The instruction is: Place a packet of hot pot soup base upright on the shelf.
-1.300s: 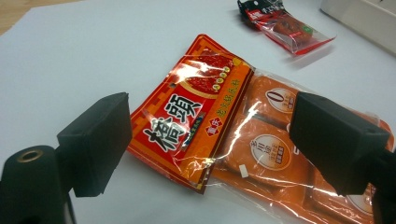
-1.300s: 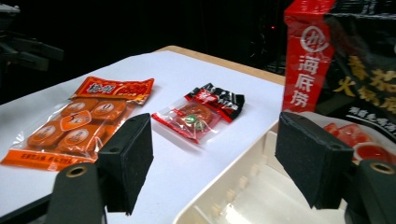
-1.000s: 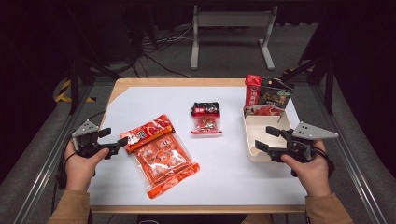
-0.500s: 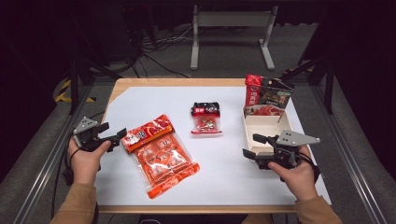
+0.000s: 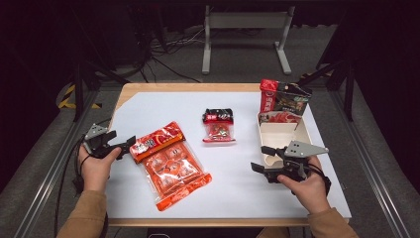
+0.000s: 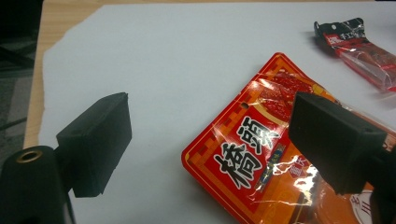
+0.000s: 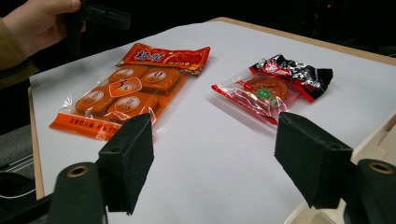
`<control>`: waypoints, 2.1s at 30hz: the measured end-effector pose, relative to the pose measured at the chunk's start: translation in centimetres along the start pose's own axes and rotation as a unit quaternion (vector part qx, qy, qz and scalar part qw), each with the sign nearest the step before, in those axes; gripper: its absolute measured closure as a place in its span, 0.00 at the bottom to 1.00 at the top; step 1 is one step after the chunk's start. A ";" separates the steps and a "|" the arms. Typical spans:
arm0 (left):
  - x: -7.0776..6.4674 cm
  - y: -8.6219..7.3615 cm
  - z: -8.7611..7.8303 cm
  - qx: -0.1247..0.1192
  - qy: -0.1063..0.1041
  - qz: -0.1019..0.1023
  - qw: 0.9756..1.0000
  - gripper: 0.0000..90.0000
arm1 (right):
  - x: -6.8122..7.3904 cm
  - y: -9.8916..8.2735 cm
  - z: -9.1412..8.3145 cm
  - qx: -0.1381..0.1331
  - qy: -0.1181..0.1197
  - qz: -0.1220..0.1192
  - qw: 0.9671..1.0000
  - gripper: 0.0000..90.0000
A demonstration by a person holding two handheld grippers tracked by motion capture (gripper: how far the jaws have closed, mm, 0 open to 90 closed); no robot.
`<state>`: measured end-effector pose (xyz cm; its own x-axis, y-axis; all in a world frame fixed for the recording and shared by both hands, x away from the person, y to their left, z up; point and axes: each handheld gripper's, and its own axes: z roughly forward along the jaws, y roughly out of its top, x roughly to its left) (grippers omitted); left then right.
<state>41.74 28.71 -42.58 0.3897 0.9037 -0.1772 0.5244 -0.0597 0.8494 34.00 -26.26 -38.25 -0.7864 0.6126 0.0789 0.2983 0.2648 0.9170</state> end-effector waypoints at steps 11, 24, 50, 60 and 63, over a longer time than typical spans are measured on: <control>0.4 -1.0 2.4 0.072 -0.003 -0.013 0.997 0.13 | 0.1 -0.1 0.8 0.015 0.014 0.002 1.000 0.32; 0.4 -1.7 3.5 0.103 -0.056 -0.037 0.992 0.29 | -0.2 -0.3 0.9 0.017 0.013 0.008 1.000 0.32; -1.1 -1.7 3.6 0.101 -0.119 -0.012 0.988 0.78 | -0.3 -0.5 1.1 0.027 0.011 0.010 1.000 0.31; -1.0 -1.6 3.5 0.109 -0.124 -0.020 0.986 1.00 | -0.3 -0.5 1.1 0.028 0.009 0.010 1.000 0.30; -1.1 -1.5 3.3 0.108 -0.124 -0.011 0.986 1.00 | -0.2 -0.5 1.1 0.028 0.009 0.010 1.000 0.31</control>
<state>43.04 26.38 -45.33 0.5359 0.7759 -0.3327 0.6729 -0.1545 0.7234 34.64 -25.71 -39.17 -0.7897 0.6047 0.1040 0.3431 0.2947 0.8919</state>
